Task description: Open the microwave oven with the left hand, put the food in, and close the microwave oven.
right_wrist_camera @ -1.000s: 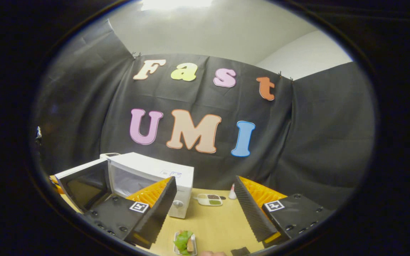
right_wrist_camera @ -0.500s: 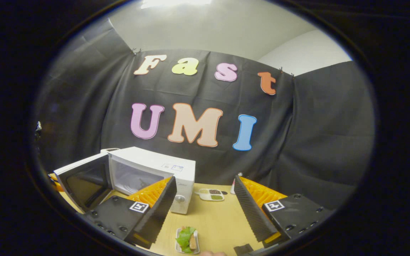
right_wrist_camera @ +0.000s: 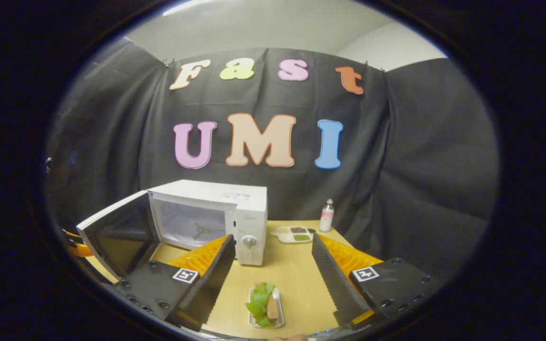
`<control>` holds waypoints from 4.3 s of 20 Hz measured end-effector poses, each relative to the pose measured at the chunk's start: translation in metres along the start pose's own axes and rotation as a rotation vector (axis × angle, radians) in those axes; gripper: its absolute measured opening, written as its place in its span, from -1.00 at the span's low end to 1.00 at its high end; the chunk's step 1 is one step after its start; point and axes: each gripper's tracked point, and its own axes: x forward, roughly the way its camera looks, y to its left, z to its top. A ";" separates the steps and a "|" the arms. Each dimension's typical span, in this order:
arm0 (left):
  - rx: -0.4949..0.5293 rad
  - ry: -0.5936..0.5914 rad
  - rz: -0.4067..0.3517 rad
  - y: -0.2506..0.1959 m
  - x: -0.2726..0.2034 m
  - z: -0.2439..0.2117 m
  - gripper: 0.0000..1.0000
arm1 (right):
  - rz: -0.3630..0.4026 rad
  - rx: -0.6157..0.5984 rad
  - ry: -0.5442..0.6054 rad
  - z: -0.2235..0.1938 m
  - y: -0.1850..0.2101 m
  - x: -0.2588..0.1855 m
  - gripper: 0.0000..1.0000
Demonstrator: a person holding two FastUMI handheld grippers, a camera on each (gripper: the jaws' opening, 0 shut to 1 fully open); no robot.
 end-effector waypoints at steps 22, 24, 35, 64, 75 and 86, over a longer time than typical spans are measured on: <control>0.176 -0.469 -0.023 -0.034 -0.091 0.197 0.92 | 0.034 -0.080 0.392 -0.201 0.013 0.041 0.77; 0.155 -0.461 -0.034 -0.033 -0.089 0.197 0.89 | 0.035 -0.045 0.416 -0.208 0.015 0.042 0.48; 0.047 -0.478 -0.020 -0.030 -0.095 0.203 0.87 | 0.053 -0.115 0.482 -0.216 0.020 0.048 -0.22; 0.013 -0.398 0.037 -0.006 -0.093 0.183 0.92 | 0.205 0.682 0.486 -0.111 0.209 0.146 -0.32; 0.066 -0.303 0.035 -0.003 -0.081 0.148 0.87 | 0.051 0.973 0.324 -0.123 0.282 0.243 -0.32; 0.023 -0.248 0.045 0.001 -0.066 0.135 0.92 | -0.035 1.000 0.261 -0.150 0.300 0.317 -0.32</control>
